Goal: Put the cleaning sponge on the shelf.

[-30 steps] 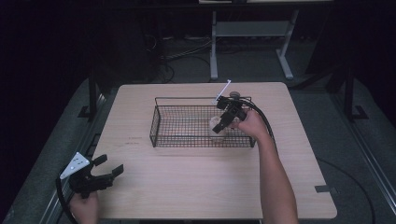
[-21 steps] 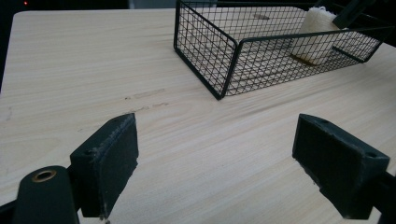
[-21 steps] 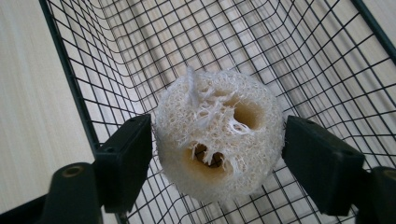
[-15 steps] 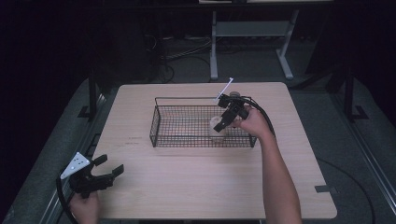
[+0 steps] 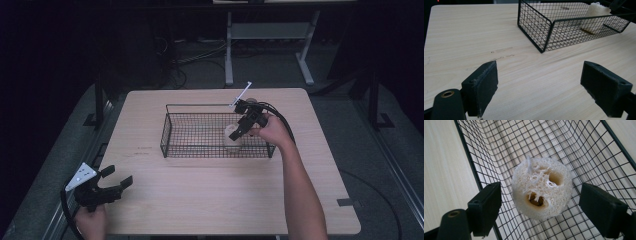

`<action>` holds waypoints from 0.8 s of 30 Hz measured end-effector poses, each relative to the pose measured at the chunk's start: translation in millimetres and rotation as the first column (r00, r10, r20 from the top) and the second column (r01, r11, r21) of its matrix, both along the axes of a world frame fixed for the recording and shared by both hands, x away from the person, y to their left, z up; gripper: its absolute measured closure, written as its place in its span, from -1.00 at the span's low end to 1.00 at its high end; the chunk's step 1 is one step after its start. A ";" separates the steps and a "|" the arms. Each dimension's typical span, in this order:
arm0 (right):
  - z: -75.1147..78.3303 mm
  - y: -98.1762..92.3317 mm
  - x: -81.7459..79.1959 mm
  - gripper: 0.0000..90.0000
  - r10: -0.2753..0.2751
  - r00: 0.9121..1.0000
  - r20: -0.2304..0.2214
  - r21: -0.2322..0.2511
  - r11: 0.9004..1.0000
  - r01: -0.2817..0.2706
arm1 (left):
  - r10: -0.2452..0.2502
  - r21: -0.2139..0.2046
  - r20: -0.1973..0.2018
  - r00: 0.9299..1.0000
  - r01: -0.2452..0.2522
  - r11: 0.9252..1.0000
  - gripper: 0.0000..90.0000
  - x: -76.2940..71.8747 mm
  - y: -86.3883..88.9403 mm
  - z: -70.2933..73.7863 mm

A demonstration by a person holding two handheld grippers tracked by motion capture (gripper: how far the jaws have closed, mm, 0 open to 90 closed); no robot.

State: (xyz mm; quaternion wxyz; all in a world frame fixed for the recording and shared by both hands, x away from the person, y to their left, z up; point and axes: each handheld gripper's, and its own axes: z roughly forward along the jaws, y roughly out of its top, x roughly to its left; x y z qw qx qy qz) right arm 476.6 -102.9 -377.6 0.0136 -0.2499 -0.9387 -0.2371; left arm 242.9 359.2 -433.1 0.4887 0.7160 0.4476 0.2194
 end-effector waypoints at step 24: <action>29.1 -13.0 -22.1 -0.67 0.010 0.998 0.058 0.022 1.000 -0.012 | -0.011 0.004 -0.005 1.000 0.011 1.000 -0.69 0.7 -2.9 -1.1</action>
